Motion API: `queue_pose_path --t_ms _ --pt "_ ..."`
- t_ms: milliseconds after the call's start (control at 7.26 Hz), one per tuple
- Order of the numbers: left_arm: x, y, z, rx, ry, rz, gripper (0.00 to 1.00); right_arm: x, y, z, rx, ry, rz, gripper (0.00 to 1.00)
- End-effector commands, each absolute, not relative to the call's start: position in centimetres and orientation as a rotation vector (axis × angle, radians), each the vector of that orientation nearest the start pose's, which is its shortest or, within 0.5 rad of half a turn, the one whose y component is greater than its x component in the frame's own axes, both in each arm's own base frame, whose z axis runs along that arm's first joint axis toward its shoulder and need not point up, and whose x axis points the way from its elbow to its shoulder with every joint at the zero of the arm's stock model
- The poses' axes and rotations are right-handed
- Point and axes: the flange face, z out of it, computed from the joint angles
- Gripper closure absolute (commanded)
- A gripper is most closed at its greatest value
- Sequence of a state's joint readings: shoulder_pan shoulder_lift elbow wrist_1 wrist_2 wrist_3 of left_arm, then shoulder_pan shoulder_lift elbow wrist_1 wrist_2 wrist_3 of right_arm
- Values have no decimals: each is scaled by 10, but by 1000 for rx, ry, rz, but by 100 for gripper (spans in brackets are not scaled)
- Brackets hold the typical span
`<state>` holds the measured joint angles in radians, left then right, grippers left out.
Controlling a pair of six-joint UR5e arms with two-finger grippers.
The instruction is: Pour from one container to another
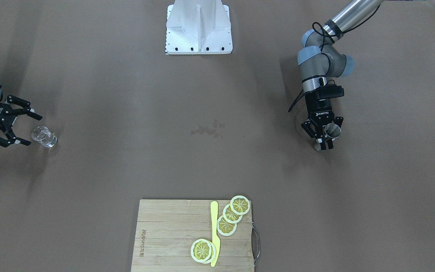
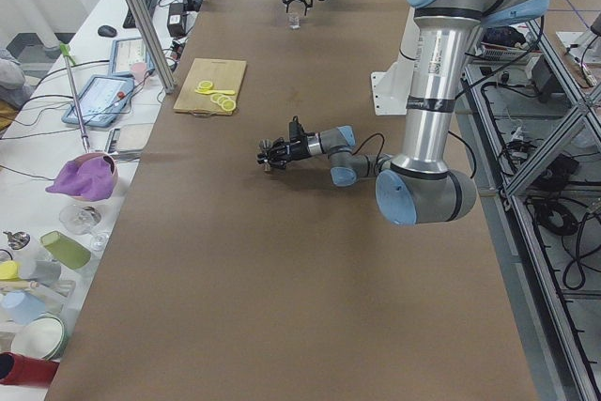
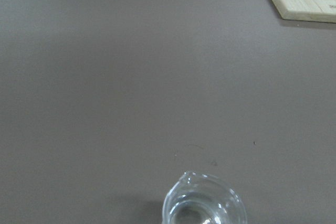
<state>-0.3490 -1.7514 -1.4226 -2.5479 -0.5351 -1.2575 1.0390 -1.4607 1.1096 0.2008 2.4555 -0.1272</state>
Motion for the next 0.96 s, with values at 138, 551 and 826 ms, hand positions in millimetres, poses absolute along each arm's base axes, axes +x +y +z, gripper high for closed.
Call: queue_pose_path --t_ms 138,551,826 --pt "455 -398 508 1188 567 -550 73 -151 -464 630 1223 -1017 -1110 0" --pt "455 -398 508 1183 568 -544 1 -114 -503 599 1192 -1047 -894 0" --pt "454 -395 494 1186 596 -557 1 -93 -535 568 1088 -1147 -632 0"
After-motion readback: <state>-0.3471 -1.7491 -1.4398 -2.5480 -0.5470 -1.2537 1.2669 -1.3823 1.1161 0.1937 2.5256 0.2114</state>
